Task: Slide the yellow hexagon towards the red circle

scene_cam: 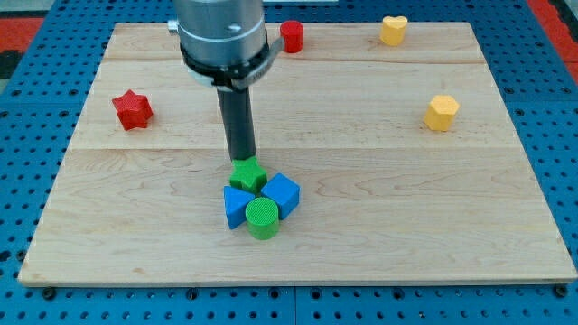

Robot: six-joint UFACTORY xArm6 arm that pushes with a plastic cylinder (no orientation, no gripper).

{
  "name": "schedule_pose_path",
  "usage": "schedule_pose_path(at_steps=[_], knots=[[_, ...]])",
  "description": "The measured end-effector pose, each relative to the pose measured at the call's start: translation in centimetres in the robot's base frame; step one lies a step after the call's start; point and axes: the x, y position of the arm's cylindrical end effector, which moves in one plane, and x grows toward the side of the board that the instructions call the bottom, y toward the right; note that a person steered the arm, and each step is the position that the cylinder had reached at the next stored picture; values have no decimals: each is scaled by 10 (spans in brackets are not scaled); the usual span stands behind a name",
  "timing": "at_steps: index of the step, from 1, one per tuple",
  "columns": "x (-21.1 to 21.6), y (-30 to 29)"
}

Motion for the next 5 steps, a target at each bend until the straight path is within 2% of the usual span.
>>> schedule_pose_path(at_steps=[1, 3, 4, 5], knots=[[-28, 24], [-30, 277], [-80, 313], [-96, 238]])
